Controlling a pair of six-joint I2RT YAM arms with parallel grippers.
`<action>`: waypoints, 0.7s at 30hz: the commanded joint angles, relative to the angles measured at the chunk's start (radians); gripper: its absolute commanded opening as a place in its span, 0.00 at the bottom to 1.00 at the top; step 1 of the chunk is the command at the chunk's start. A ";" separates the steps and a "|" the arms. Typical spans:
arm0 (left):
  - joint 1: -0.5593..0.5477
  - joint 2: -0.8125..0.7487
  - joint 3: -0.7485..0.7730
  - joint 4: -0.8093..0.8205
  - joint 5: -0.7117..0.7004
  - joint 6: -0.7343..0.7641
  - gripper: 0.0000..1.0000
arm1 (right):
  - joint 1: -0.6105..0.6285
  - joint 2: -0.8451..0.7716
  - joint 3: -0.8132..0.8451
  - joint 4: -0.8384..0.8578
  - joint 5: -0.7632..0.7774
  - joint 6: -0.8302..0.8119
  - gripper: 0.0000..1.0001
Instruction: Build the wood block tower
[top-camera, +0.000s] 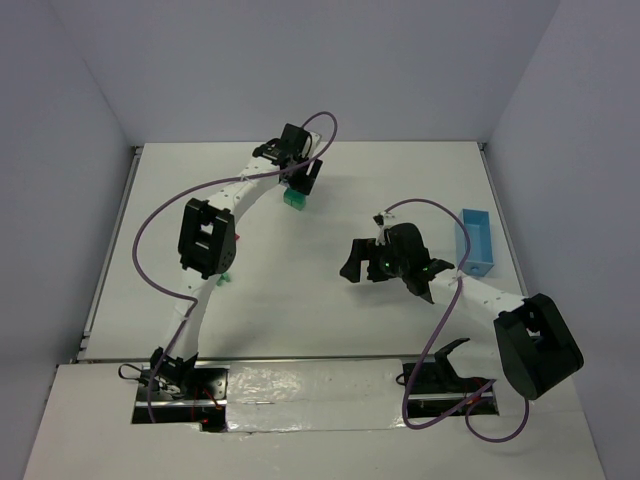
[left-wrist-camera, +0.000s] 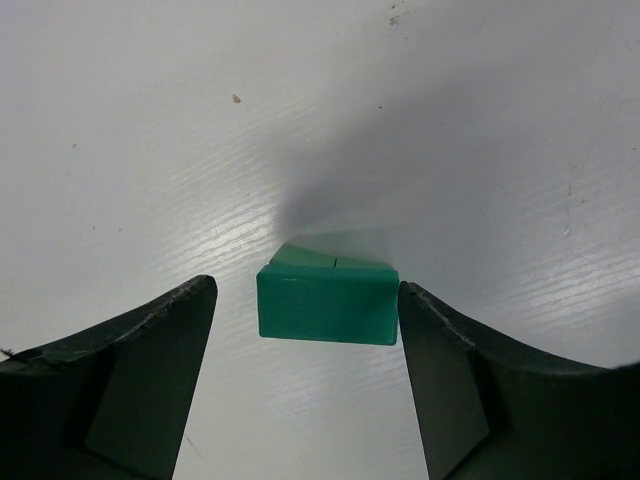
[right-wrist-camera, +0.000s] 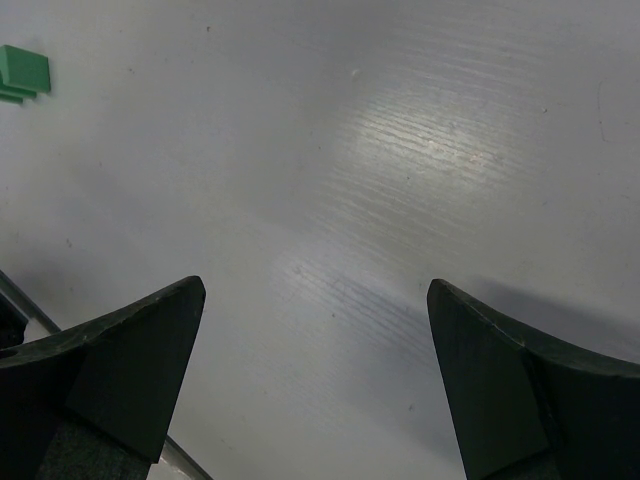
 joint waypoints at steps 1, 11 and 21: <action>0.003 0.036 0.047 -0.005 0.020 -0.008 0.86 | 0.011 0.002 0.045 0.002 0.012 -0.013 1.00; 0.003 0.045 0.055 -0.015 0.043 -0.010 0.92 | 0.013 0.007 0.048 0.002 0.012 -0.013 1.00; 0.004 0.050 0.056 -0.018 0.048 -0.008 0.83 | 0.015 0.007 0.048 0.001 0.015 -0.013 1.00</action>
